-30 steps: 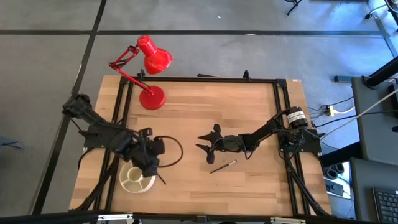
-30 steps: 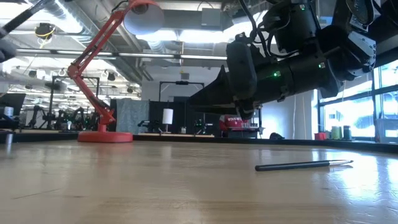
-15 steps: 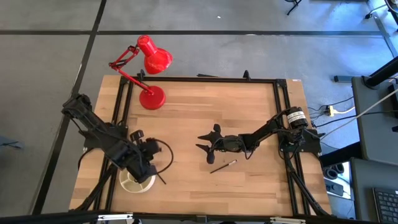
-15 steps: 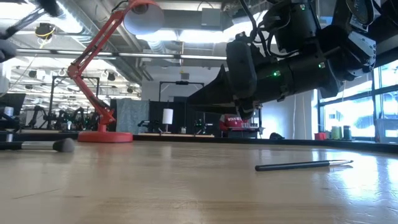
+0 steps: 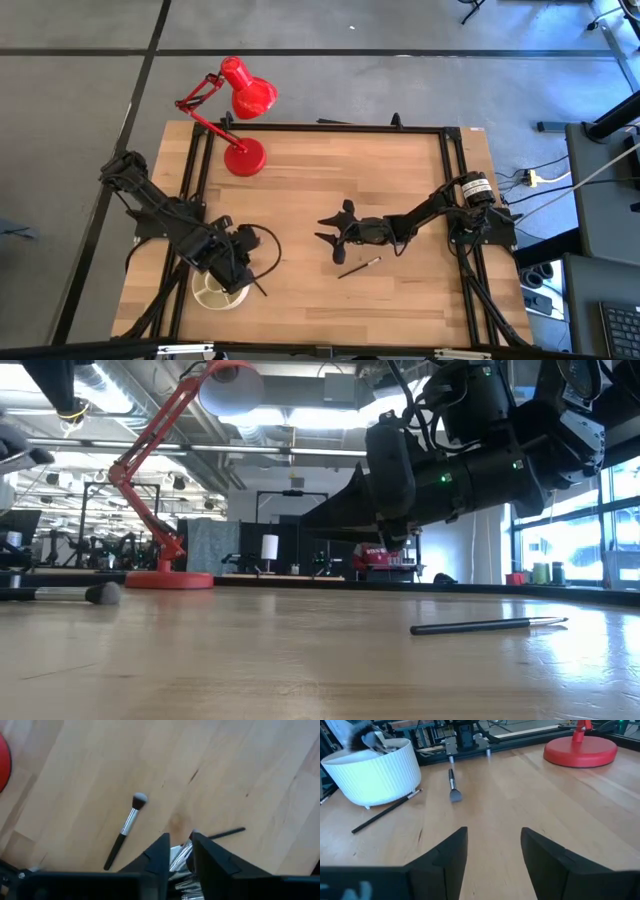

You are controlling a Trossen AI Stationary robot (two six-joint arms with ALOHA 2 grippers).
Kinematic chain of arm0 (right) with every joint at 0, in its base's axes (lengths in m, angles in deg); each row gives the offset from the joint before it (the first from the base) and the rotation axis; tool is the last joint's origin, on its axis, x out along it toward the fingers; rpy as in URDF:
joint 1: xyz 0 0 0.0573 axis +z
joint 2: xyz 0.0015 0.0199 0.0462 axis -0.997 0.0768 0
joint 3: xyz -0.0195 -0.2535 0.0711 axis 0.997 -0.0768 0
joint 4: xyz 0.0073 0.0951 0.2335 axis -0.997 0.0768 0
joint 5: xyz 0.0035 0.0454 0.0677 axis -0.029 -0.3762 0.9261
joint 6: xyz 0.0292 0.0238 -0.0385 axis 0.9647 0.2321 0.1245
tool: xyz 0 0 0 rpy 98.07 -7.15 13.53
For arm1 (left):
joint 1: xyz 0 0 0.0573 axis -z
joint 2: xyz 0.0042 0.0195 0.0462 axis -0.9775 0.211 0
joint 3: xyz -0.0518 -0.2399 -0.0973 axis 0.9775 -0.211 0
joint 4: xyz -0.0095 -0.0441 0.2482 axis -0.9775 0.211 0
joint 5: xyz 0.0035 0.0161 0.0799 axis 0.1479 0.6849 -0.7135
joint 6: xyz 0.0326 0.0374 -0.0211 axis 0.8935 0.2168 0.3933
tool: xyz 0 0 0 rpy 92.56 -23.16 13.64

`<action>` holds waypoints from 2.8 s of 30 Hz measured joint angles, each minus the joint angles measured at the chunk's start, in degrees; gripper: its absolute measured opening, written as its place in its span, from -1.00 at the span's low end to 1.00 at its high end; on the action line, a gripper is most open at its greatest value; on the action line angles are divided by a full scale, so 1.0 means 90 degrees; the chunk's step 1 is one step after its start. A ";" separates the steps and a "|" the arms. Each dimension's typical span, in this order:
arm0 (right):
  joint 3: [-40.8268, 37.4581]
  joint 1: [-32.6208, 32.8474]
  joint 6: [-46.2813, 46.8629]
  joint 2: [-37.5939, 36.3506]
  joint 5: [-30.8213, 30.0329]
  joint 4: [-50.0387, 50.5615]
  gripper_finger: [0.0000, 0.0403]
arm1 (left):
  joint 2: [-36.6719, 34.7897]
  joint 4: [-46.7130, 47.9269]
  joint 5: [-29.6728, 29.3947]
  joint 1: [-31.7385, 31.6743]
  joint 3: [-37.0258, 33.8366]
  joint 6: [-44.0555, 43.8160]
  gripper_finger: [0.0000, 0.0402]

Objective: Put items in baskets/containers
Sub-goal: Put the eyeshadow brush into the white organizer bin, then put the black powder brush into the white organizer bin

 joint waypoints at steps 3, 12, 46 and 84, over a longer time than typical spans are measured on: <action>0.0000 -0.0018 -0.0110 -0.0139 0.0004 0.0102 -0.10 | 0.0000 -0.0003 0.0101 -0.0155 0.0000 0.0087 -0.46; 0.0000 -0.0033 -0.0611 -0.1002 -0.0456 0.1427 -0.10 | 0.0219 -0.0143 -0.0099 -0.1253 -0.0197 0.1029 -0.31; 0.0000 -0.0035 -0.0326 -0.1642 -0.0945 0.3460 -0.10 | 0.2243 -0.1794 0.1779 -0.2917 -0.1420 0.4491 -0.79; 0.0000 0.0033 0.0505 -0.1640 -0.0945 0.4119 -0.10 | 0.0092 0.2030 -0.3826 0.1580 0.2375 -0.1262 -0.97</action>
